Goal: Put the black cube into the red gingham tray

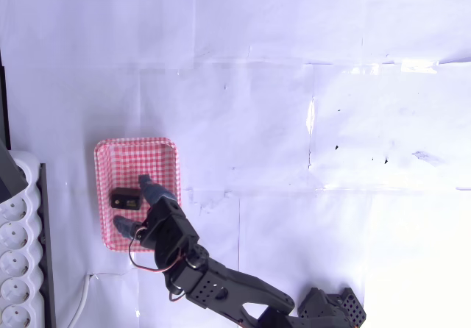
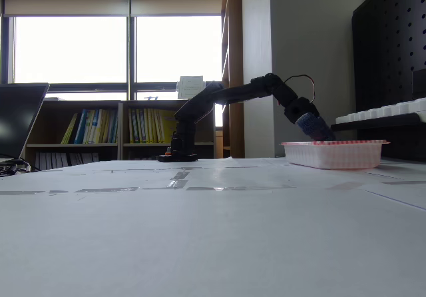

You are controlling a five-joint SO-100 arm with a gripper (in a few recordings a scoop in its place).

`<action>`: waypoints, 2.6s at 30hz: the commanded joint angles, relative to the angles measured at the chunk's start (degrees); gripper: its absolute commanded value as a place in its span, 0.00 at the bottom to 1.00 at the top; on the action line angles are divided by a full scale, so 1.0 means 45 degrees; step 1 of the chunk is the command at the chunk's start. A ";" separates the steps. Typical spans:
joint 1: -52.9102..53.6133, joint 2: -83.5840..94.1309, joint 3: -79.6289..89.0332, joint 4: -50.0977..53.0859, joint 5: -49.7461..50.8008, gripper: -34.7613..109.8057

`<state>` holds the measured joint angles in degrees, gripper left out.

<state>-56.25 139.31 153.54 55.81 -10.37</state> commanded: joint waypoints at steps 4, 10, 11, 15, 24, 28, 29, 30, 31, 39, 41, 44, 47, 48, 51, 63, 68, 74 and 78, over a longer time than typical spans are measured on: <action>0.1387 -0.9414 -0.3438 -0.0957 -0.0801 0.48; 0.3477 -1.7539 -1.3105 -0.4961 -0.0742 0.24; 0.3887 -1.8770 -1.4277 -0.5215 -0.0781 0.24; 0.5879 -2.2285 -1.7891 -0.5098 -0.0566 0.24; 1.1016 -2.7266 -2.7793 -0.4316 0.3086 0.24; 1.1973 -2.9629 -3.1172 -0.3398 0.3809 0.24; 1.2109 -3.0098 -3.1836 -0.3320 0.3594 0.24; 1.2227 -3.0469 -3.2383 -0.3301 0.3320 0.24; 1.2324 -3.0801 -3.2793 -0.2891 0.3281 0.24; 1.2246 -3.2871 -3.3926 0.1465 0.3281 0.24; 1.2168 -3.2988 -3.3926 0.2500 0.3086 0.24; 1.2285 -3.3105 -3.3926 0.4102 0.3047 0.24; 1.2285 -3.3125 -3.3926 0.4707 0.3301 0.24; 1.2285 -3.3125 -3.3926 0.4727 0.3437 0.24; 1.2285 -3.3145 -3.3926 0.4766 0.3652 0.24; 1.2324 -3.3164 -3.3926 0.4766 0.3613 0.24; 1.2324 -3.3164 -3.3926 0.4766 0.3613 0.24; 1.2324 -3.3164 -3.3945 0.4766 0.3613 0.24; 1.2324 -3.3164 -3.3945 0.4766 0.3613 0.24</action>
<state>-0.26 -9.14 0.26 73.92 4.39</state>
